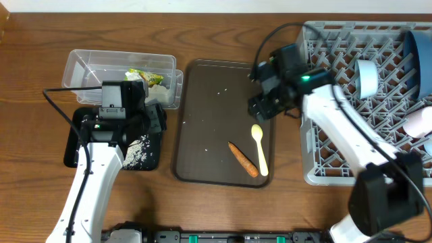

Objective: Sort waste into correct bins and load items into the dishwasher rack
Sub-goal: 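Reach the right gripper down to the cream spoon and grasp it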

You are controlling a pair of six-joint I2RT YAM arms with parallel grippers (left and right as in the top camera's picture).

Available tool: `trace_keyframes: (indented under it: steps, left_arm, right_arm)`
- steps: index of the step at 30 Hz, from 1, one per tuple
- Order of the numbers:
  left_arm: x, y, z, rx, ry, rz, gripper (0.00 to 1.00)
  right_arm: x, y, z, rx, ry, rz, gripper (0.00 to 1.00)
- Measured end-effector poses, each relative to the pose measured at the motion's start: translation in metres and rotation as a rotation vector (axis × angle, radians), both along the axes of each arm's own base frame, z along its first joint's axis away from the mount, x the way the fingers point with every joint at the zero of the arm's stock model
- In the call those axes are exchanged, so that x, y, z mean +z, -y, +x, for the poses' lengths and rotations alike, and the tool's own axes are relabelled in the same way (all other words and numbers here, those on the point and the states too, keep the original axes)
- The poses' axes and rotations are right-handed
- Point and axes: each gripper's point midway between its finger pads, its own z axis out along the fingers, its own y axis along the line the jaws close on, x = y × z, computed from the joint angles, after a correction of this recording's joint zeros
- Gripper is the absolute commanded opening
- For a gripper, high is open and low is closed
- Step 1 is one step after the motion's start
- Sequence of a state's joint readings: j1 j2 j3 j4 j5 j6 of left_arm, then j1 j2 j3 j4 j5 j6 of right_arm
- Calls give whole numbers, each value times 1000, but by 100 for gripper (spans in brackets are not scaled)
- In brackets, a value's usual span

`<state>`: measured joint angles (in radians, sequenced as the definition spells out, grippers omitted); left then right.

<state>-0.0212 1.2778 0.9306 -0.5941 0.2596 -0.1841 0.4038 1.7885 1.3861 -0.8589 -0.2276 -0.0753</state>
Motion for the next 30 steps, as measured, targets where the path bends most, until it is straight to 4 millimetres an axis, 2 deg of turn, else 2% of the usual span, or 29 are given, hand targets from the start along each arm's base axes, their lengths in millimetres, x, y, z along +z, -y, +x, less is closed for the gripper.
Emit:
trace_keyframes:
  steps: [4, 10, 21, 24, 30]
  left_arm:
    - [0, 0, 0, 0, 0, 0, 58]
    - [0, 0, 0, 0, 0, 0, 57]
    - [0, 0, 0, 0, 0, 0, 57]
    - [0, 0, 0, 0, 0, 0, 57]
    - [0, 0, 0, 0, 0, 0, 57]
  right_arm:
    - [-27, -5, -13, -46, -104, -44, 72]
    - [-52, -4, -26, -126, -212, -89, 72]
    - [-81, 12, -28, -236, -253, -213, 69]
    - [-88, 12, -30, -235, -257, -239, 68]
    - [-90, 4, -33, -214, -237, -252, 65]
